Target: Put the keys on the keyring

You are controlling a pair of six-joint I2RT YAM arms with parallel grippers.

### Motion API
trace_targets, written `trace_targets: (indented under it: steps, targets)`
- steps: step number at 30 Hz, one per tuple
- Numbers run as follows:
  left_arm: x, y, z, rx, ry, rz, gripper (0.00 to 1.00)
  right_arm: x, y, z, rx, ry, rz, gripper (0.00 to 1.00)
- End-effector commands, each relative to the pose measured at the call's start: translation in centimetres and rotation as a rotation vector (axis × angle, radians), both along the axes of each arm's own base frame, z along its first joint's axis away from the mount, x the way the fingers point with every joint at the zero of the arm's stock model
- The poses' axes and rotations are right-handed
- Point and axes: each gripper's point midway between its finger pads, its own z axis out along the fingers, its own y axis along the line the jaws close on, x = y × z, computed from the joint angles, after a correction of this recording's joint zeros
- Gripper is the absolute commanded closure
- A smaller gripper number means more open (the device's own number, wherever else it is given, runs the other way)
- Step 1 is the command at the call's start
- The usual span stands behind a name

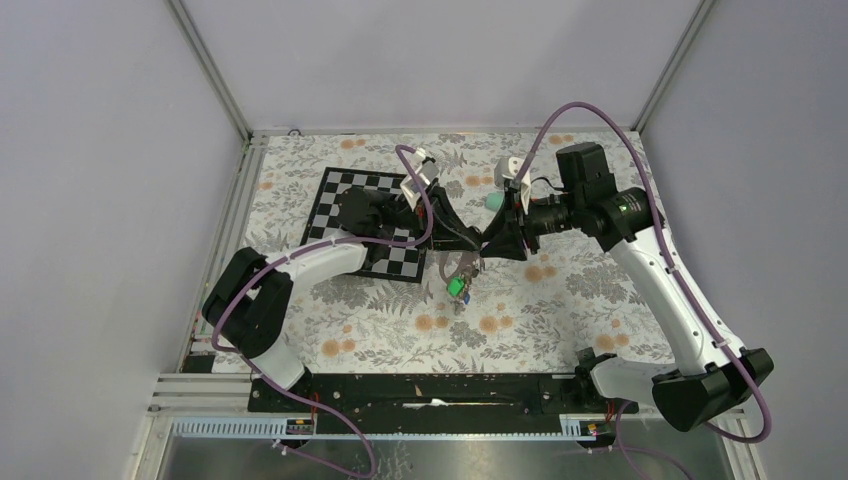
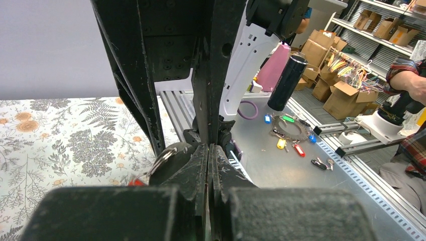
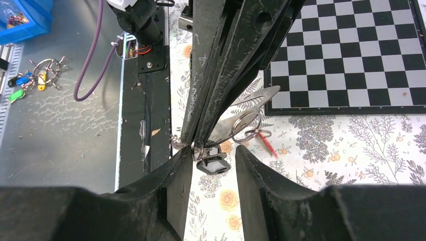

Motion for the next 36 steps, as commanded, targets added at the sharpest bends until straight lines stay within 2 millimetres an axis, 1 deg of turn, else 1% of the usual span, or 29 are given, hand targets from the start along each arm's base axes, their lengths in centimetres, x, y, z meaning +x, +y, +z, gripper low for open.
trace_targets:
  steps: [1,5,8,10,12,16,19,24,28,31,33,36]
  targets:
    - [-1.0,0.3,1.6,-0.05,-0.06,-0.009,1.0,-0.2,0.3,2.1,0.05,-0.073,0.038,0.58]
    - [-0.9,0.3,1.6,-0.051,-0.056,-0.005,1.0,-0.3,0.3,1.7,0.048,-0.062,0.042,0.63]
    - [-0.7,0.3,1.5,-0.049,-0.053,-0.003,1.0,-0.4,0.3,1.7,0.055,-0.056,0.049,0.77]
    - [-0.7,0.3,1.5,-0.05,-0.051,-0.001,1.0,-0.5,0.4,1.7,0.056,-0.055,0.052,0.89]
    - [-0.6,0.3,1.4,-0.049,-0.05,0.002,1.0,-0.3,0.3,1.9,0.052,-0.061,0.046,0.99]
    - [0.0,0.6,1.4,-0.048,-0.051,0.019,1.0,0.0,-0.1,2.0,0.02,-0.08,0.012,1.0]
    - [0.6,0.9,1.2,-0.041,-0.057,0.031,1.0,0.7,-0.7,2.2,-0.02,-0.107,-0.04,1.0]
    - [1.1,0.8,0.1,-0.011,-0.078,0.031,1.0,1.7,-1.5,2.4,-0.091,-0.129,-0.119,1.0]
    - [1.7,0.4,-0.8,0.014,-0.089,0.034,1.0,2.5,-1.8,1.4,-0.2,-0.145,-0.166,1.0]
    - [2.1,0.1,-1.4,0.041,-0.088,0.033,1.0,2.9,-1.8,1.2,-0.246,-0.15,-0.182,1.0]
    - [2.4,0.0,-1.7,0.052,-0.094,0.032,0.96,3.2,-1.9,1.4,-0.268,-0.161,-0.192,1.0]
    - [2.7,-0.2,-2.0,0.065,-0.093,0.035,0.85,3.4,-1.9,1.3,-0.304,-0.171,-0.192,1.0]
